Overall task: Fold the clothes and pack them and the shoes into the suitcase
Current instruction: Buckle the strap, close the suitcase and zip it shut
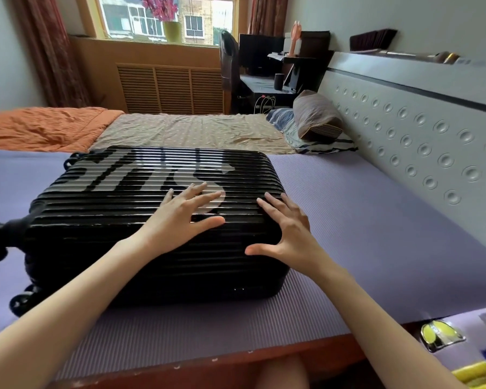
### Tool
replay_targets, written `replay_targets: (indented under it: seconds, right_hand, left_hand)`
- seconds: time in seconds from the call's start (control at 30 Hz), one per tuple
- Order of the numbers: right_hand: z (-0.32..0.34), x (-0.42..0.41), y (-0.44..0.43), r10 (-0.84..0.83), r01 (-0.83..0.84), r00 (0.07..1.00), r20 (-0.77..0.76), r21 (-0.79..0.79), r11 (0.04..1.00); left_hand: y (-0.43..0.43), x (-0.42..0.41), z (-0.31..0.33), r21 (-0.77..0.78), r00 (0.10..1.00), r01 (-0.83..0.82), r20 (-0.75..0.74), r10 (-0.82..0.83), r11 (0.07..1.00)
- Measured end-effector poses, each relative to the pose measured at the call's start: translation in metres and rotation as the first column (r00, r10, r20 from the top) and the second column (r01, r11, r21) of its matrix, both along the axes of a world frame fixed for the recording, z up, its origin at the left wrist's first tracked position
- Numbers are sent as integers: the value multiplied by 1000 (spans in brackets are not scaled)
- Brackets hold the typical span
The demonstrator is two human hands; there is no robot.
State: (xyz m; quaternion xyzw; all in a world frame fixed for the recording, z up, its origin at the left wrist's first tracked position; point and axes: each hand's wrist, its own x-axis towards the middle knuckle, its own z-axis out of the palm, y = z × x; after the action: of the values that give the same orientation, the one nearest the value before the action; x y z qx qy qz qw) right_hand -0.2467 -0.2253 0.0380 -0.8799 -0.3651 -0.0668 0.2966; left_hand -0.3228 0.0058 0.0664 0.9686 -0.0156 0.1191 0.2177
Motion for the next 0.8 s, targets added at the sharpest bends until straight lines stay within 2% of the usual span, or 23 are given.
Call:
replay_targets:
  seconds: [0.07,0.13,0.23,0.37,0.5,0.57,0.67,0.8]
  right_hand:
    - [7,-1,5,-20,21,1000,16,-22,1000]
    - [20,-3,15,-5,6,1000,18,-34,999]
    - [42,-8,43,76,-78,997,-28,-61,995]
    - [60,-13,94,182,-188,976,-121,-44,981]
    - [72,-17,153,225,-246,965,-135,-165,955]
    - [80,-19,182,239,-265,960,-142,-206,942]
    - [90,-16,229,264,-290,956,-129,-277,916]
    - [98,5,300,302,-315,949,-94,-343,885]
  left_hand:
    - [7,-3,5,-124,999,6,54,1,992]
    - [17,-6,8,-155,996,-15,89,29,988]
    - [44,-18,12,-136,989,-98,99,112,986]
    - [95,-39,14,-34,959,-257,118,259,966]
    - [146,-57,10,14,914,-405,15,405,914]
    - [165,-62,11,31,891,-447,-69,448,894]
    - [191,-63,18,83,864,-485,-107,491,871]
    - [235,-45,30,-55,850,-506,-203,486,861]
